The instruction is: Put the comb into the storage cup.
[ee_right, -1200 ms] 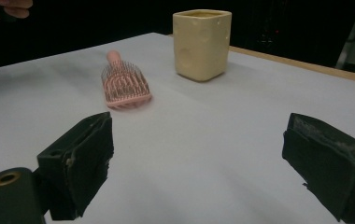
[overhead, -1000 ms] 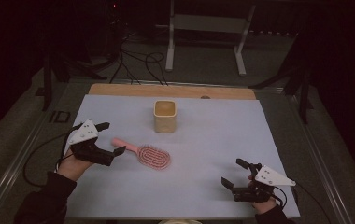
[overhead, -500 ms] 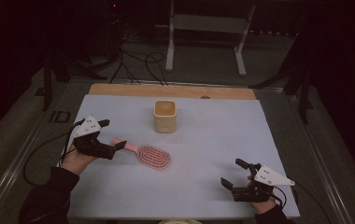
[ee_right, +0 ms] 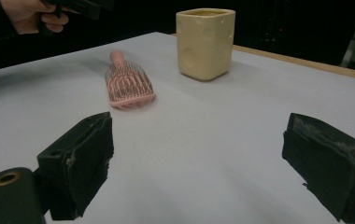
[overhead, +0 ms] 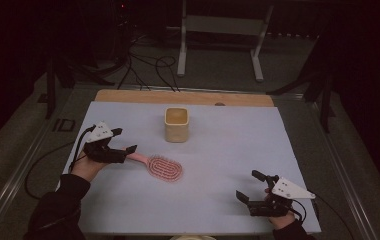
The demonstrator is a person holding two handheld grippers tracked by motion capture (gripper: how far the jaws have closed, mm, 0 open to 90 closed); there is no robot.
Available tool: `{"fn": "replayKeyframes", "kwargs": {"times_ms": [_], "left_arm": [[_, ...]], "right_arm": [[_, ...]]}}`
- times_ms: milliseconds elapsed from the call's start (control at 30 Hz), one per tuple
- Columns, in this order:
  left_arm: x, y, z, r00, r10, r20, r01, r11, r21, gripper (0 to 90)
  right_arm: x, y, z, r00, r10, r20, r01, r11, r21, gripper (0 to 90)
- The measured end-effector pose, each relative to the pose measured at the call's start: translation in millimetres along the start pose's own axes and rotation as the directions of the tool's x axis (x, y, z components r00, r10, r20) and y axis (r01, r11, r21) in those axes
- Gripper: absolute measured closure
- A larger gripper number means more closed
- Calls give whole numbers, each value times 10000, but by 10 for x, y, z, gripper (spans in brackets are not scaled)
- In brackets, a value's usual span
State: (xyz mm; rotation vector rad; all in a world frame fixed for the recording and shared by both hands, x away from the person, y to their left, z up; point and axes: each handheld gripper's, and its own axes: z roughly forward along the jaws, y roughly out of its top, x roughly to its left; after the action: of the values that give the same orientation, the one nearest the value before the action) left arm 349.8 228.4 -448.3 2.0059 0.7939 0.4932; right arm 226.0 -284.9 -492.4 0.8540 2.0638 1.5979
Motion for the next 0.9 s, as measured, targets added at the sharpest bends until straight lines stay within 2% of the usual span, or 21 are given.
{"fn": "replayKeyframes", "kwargs": {"times_ms": [67, 167, 400, 567, 733, 900], "left_arm": [[9, -6, 32, 9998, 97, -197, -93, 9998, 189, 174], [19, -22, 81, 9997, 83, -247, -75, 9994, 344, 175], [69, -63, 133, 9998, -155, -92, 160, 9983, 552, 348], [93, -86, 160, 9996, -242, -127, 250, 9969, 741, 431], [116, -111, 218, 9988, -376, -329, 406, 9945, 964, 538], [124, -125, 264, 9990, -311, -336, 349, 9921, 1207, 657]], "right_arm": [[-3, -1, 0, 10000, -5, -6, 5, 10000, -4, 89], [-1, -2, -1, 10000, 1, -17, -1, 10000, 9, 89], [-1, -2, 0, 10000, -5, -15, 5, 10000, 15, 89], [-2, -2, 0, 10000, -11, -17, 11, 10000, 14, 89], [1, -2, 0, 10000, -12, -2, 12, 10000, 25, 89], [-3, -2, -1, 10000, -7, -17, 7, 10000, 11, 89]]}}
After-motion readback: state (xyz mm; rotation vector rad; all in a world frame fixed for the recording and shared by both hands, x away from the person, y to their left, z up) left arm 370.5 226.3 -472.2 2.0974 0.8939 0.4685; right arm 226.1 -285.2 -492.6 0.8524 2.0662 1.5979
